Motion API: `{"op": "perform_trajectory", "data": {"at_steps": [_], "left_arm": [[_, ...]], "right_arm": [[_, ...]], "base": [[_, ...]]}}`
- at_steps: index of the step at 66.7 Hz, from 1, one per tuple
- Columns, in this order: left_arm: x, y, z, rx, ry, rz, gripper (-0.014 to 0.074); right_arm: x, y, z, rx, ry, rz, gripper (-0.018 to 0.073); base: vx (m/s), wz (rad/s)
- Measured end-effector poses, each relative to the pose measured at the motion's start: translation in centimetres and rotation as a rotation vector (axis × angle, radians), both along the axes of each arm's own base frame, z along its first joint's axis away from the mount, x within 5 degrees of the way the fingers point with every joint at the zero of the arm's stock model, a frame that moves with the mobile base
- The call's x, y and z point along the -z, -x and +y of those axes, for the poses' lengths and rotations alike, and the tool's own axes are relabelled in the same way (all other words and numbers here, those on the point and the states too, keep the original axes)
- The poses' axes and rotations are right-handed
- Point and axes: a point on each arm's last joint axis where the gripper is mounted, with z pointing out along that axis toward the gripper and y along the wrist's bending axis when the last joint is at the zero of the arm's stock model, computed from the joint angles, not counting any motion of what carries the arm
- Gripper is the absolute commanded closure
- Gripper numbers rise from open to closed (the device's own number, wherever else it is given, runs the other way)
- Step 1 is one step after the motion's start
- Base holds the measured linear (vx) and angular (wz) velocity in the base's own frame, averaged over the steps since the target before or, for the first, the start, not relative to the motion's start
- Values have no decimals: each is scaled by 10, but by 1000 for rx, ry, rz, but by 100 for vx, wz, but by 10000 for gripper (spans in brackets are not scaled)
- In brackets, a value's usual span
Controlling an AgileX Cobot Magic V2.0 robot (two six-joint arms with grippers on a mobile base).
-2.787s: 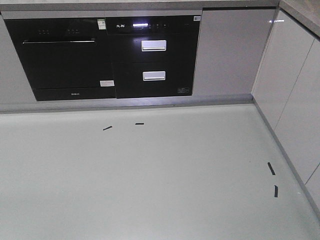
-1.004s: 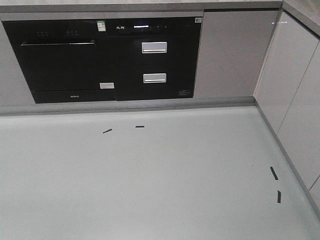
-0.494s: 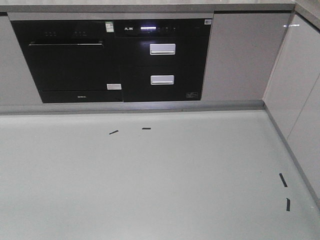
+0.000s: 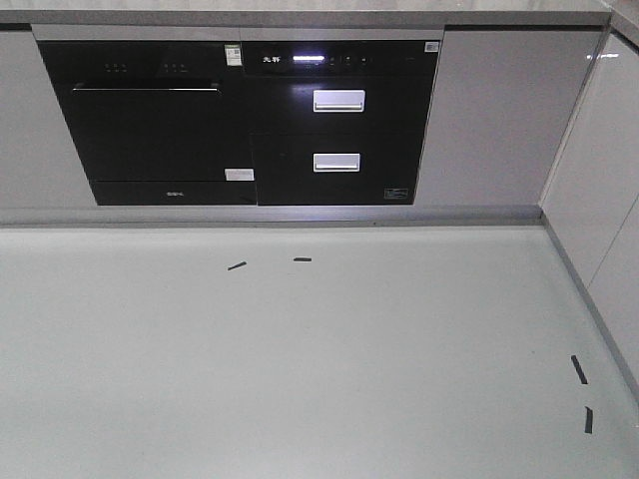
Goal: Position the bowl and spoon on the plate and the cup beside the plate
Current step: 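Drive the base forward toward the kitchen counter with both arms still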
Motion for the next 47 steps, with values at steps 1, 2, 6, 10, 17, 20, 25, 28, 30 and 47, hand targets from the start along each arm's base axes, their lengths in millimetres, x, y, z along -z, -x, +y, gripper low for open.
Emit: {"op": "perform_trajectory", "data": {"at_steps": [1,2,6,10,17,20,25,28,30,47], "left_arm": [[0,0,0,0,0,0,603],[0,0,0,0,0,0,603],[0,0,0,0,0,0,603],[0,0,0,0,0,0,603],[0,0,0,0,0,0,603],[0,0,0,0,0,0,603],[0,0,0,0,0,0,603],[0,0,0,0,0,0,603],[0,0,0,0,0,0,603],[0,0,0,0,0,0,603]], "right_arm": [[0,0,0,0,0,0,566],[0,0,0,0,0,0,566],[0,0,0,0,0,0,566],[0,0,0,0,0,0,566],[0,0,0,0,0,0,566],[0,0,0,0,0,0,566],[0,0,0,0,0,0,566],[0,0,0,0,0,0,566],[0,0,0,0,0,0,566],[0,0,0,0,0,0,566]], "base": [[4,0],[4,0],[4,0],[4,1],[5,1],[6,2],[6,3],[7,3],[7,3],[9,1]]}}
